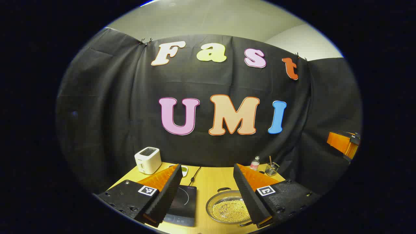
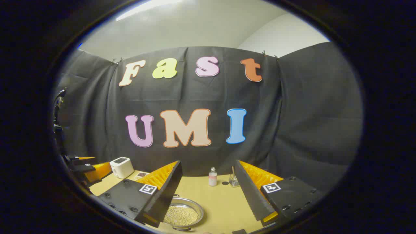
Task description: First push the handle of the pot to place it horizontally, then grasp the pot with both hands and set it on the induction cooktop.
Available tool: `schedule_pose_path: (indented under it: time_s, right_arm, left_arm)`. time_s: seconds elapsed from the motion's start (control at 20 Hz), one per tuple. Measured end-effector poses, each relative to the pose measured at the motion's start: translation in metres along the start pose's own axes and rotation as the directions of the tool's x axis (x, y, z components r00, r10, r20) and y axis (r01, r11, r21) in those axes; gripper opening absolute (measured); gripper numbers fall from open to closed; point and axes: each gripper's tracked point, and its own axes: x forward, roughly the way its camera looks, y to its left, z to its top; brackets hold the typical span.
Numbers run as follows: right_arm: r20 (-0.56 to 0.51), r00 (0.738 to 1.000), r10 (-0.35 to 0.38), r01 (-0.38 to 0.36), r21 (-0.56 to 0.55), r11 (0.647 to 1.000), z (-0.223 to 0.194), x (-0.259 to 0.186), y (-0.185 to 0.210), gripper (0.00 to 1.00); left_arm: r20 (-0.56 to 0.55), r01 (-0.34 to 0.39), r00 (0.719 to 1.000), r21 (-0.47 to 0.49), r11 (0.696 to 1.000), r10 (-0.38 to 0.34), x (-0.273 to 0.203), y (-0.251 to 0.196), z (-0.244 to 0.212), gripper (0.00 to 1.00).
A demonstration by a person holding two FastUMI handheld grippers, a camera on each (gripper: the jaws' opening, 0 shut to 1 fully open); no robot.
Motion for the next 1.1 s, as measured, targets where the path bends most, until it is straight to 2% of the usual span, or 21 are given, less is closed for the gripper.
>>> schedule_pose_path:
  time_s: [0.1, 0.2, 0.25, 0.35, 0.4, 0.5, 0.55, 0.65, 0.7, 0.75, 0.8, 0.9, 1.0, 1.1]
  right_arm:
    - [-0.008, 1.0, -0.013, 0.013, 0.002, 1.0, -0.002, -0.001, -0.001, 0.97]
    - [-0.008, 1.0, -0.025, 0.025, 0.0, 1.0, -0.001, 0.001, -0.002, 0.97]
    - [-0.008, 1.0, -0.03, 0.03, 0.0, 1.0, -0.003, 0.001, -0.001, 0.97]
    - [-0.009, 0.999, -0.04, 0.04, -0.002, 0.999, -0.003, 0.002, 0.0, 0.97]
    - [-0.011, 0.999, -0.042, 0.042, -0.003, 0.999, -0.004, 0.001, 0.001, 0.97]
    - [-0.015, 0.999, -0.045, 0.045, -0.006, 0.999, -0.005, -0.002, 0.006, 0.97]
    - [-0.017, 0.999, -0.046, 0.046, -0.009, 0.999, -0.007, 0.0, 0.007, 0.97]
    - [-0.021, 0.999, -0.05, 0.05, -0.013, 0.999, -0.008, -0.003, 0.012, 0.97]
    - [-0.022, 0.999, -0.048, 0.048, -0.011, 0.999, -0.008, -0.005, 0.016, 0.97]
    - [-0.022, 0.999, -0.046, 0.046, -0.006, 0.999, -0.009, -0.007, 0.02, 0.97]
    - [-0.024, 0.999, -0.043, 0.043, 0.0, 0.999, -0.01, -0.008, 0.024, 0.97]
    - [-0.036, 0.999, -0.038, 0.039, 0.008, 0.999, -0.014, -0.011, 0.03, 0.97]
    - [-0.05, 0.998, -0.038, 0.039, 0.012, 0.999, -0.019, -0.012, 0.035, 0.97]
    - [-0.07, 0.997, -0.035, 0.036, 0.014, 0.999, -0.026, -0.015, 0.042, 0.97]
  left_arm:
    - [-0.018, 0.008, 1.0, -0.01, 1.0, -0.009, 0.004, 0.002, -0.005, 0.92]
    - [-0.02, 0.002, 1.0, -0.006, 1.0, -0.002, 0.009, 0.007, -0.007, 0.96]
    - [-0.019, -0.003, 1.0, -0.001, 1.0, 0.003, 0.009, 0.011, -0.006, 0.92]
    - [-0.015, -0.01, 1.0, 0.002, 1.0, 0.01, 0.012, 0.017, -0.006, 0.96]
    - [-0.012, -0.015, 1.0, 0.007, 1.0, 0.015, 0.012, 0.02, -0.007, 0.92]
    - [-0.007, -0.022, 1.0, 0.023, 0.999, 0.022, 0.01, 0.027, -0.005, 0.92]
    - [-0.004, -0.023, 1.0, 0.03, 0.999, 0.023, 0.01, 0.03, -0.005, 0.96]
    - [-0.002, -0.019, 1.0, 0.037, 0.999, 0.02, 0.008, 0.033, -0.005, 0.92]
    - [-0.006, -0.015, 1.0, 0.038, 0.999, 0.015, 0.007, 0.034, -0.008, 0.96]
    - [-0.008, -0.011, 1.0, 0.038, 0.999, 0.011, 0.005, 0.036, -0.01, 0.92]
    - [-0.011, -0.005, 1.0, 0.04, 0.999, 0.006, 0.004, 0.037, -0.012, 0.95]
    - [-0.017, -0.003, 1.0, 0.047, 0.999, 0.004, 0.001, 0.043, -0.015, 0.96]
    - [-0.02, -0.001, 1.0, 0.053, 0.999, 0.002, -0.003, 0.047, -0.017, 0.92]
    - [-0.021, 0.001, 1.0, 0.059, 0.998, 0.001, -0.006, 0.052, -0.019, 0.96]
